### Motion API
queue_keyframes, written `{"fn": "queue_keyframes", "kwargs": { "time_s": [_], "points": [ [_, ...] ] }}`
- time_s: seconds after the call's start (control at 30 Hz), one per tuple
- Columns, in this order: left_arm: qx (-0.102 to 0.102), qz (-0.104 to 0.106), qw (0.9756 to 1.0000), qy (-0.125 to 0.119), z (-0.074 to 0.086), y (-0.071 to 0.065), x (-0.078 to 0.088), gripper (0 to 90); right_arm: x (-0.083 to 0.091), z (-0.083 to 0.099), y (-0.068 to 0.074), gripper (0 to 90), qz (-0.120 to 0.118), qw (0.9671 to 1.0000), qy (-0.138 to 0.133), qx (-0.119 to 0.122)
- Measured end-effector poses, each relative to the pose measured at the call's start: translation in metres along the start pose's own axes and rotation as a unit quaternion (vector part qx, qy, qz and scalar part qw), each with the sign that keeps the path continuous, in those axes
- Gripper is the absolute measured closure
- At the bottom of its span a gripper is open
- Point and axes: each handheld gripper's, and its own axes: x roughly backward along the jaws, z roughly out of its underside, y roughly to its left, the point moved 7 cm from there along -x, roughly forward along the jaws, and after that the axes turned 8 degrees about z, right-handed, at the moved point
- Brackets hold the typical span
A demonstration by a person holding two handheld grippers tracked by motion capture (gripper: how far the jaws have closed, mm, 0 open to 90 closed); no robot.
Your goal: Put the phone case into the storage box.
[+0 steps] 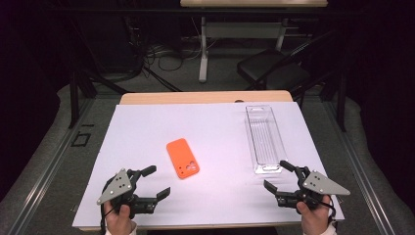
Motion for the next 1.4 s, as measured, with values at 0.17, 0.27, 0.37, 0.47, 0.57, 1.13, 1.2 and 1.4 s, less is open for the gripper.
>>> {"fn": "queue_keyframes", "kwargs": {
  "time_s": [0.17,0.27,0.37,0.47,0.57,1.13,1.2,1.4],
  "points": [
    [0.002,-0.017,0.9998,0.008,0.000,0.002,-0.003,15.6,-0.002,0.003,0.000,14.2,-0.004,1.0000,0.007,-0.001],
    [0.017,-0.024,0.9995,0.010,0.000,0.005,-0.006,15.6,-0.003,0.005,0.001,14.2,-0.007,0.9998,0.017,0.004],
    [0.025,-0.036,0.9986,0.028,0.003,0.007,-0.011,15.6,-0.003,0.006,0.002,14.2,-0.006,0.9997,0.020,0.008],
    [0.042,-0.045,0.9975,0.036,0.002,0.009,-0.017,15.7,-0.003,0.007,0.003,14.2,-0.004,0.9997,0.022,0.009],
    [0.053,-0.052,0.9959,0.051,0.004,0.009,-0.025,15.7,-0.003,0.007,0.003,14.2,0.001,0.9996,0.025,0.014],
    [0.077,-0.089,0.9865,0.114,-0.002,0.019,-0.041,29.4,-0.005,0.009,0.005,14.3,0.000,0.9994,0.032,0.015],
    [0.078,-0.089,0.9860,0.117,-0.005,0.021,-0.044,32.6,-0.006,0.009,0.005,14.3,0.001,0.9994,0.031,0.015],
    [0.089,-0.095,0.9844,0.119,-0.011,0.030,-0.054,38.5,-0.007,0.010,0.005,14.3,0.002,0.9993,0.032,0.017]
  ]
}}
